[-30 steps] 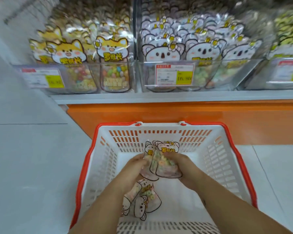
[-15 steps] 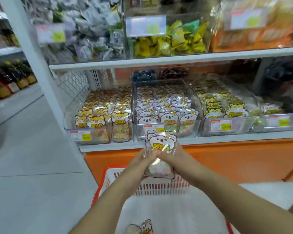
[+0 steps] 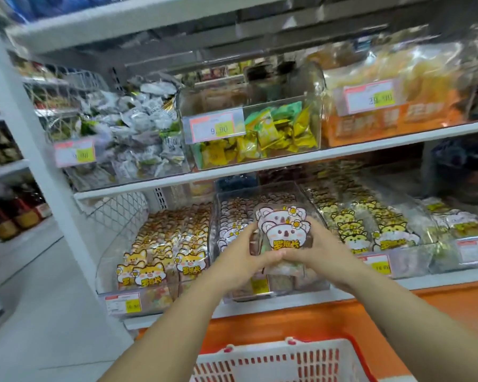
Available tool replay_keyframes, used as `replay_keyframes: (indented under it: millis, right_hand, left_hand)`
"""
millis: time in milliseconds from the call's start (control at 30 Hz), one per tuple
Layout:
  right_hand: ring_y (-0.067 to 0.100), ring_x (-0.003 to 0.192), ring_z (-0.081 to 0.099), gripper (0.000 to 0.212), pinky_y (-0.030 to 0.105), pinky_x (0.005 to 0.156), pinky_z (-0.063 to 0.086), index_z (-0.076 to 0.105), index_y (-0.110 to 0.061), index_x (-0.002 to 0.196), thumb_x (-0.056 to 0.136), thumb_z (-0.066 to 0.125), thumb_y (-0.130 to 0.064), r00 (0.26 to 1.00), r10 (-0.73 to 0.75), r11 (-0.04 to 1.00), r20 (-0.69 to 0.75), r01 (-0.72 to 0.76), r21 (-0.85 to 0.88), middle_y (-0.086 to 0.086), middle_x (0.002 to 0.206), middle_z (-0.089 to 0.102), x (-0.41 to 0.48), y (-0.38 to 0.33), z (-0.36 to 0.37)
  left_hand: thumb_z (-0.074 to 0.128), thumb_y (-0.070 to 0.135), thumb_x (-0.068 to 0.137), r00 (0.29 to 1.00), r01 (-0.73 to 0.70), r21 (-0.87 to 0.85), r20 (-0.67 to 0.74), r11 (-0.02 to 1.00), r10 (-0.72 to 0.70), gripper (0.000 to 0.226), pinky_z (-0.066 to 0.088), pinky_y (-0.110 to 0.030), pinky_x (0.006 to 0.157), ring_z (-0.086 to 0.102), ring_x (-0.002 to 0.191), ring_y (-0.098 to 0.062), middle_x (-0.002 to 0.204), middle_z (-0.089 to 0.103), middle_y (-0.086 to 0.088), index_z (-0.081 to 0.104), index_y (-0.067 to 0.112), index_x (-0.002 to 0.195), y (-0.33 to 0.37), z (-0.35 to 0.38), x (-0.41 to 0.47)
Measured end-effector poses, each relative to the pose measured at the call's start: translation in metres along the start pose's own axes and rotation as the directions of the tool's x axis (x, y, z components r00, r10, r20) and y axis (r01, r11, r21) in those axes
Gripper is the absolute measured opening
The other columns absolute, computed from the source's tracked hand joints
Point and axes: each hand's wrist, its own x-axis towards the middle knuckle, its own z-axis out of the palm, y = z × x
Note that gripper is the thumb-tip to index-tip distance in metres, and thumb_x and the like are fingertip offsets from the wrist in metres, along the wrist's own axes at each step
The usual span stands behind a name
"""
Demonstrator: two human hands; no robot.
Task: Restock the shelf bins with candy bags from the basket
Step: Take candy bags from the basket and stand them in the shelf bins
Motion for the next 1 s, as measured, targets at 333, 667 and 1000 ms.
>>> replay_keyframes:
  millis: [333, 667, 1000]
  right_hand:
    - [0.003, 0.092, 0.049, 0.068, 0.009, 0.07, 0.041, 0.035, -0.032, 0.122, 0.076, 0.084, -0.041, 0.993, 0.039, 0.879, 0.111, 0.019, -0.476, -0.02, 0.102, 0.046, 0.013, -0.006, 0.008]
    - [0.004, 0.105, 0.053, 0.133, 0.028, 0.098, 0.047, -0.009, -0.037, 0.157, 0.069, 0.091, -0.029, 0.998, -0.01, 0.9, 0.054, 0.033, -0.435, -0.013, 0.14, 0.037, 0.011, 0.006, 0.008]
    - [0.006, 0.068, 0.056, 0.064, 0.029, 0.057, 0.045, 0.047, -0.033, 0.125, 0.075, 0.086, -0.034, 0.985, -0.068, 0.841, -0.159, -0.03, -0.54, -0.014, 0.078, 0.058, 0.007, -0.002, -0.049]
  left_hand:
    - [0.074, 0.071, 0.067, 0.993, 0.093, 0.429, -0.106, 0.899, -0.053, 0.111, 0.035, -0.037, 0.115, 0.037, 0.137, -0.016, 0.15, 0.032, 0.007, 0.025, 0.026, 0.155, -0.03, 0.009, 0.007]
    - [0.067, 0.047, 0.091, 0.984, -0.064, 0.115, -0.159, 0.991, 0.082, 0.081, 0.044, -0.019, 0.097, 0.043, 0.132, -0.006, 0.145, 0.042, 0.016, 0.019, 0.041, 0.155, -0.004, -0.022, 0.023]
    - [0.072, 0.043, 0.088, 0.971, -0.195, 0.696, 0.237, 0.691, 0.036, 0.057, 0.044, -0.036, 0.101, 0.05, 0.122, -0.022, 0.136, 0.046, -0.002, 0.053, 0.018, 0.135, 0.039, -0.032, 0.054]
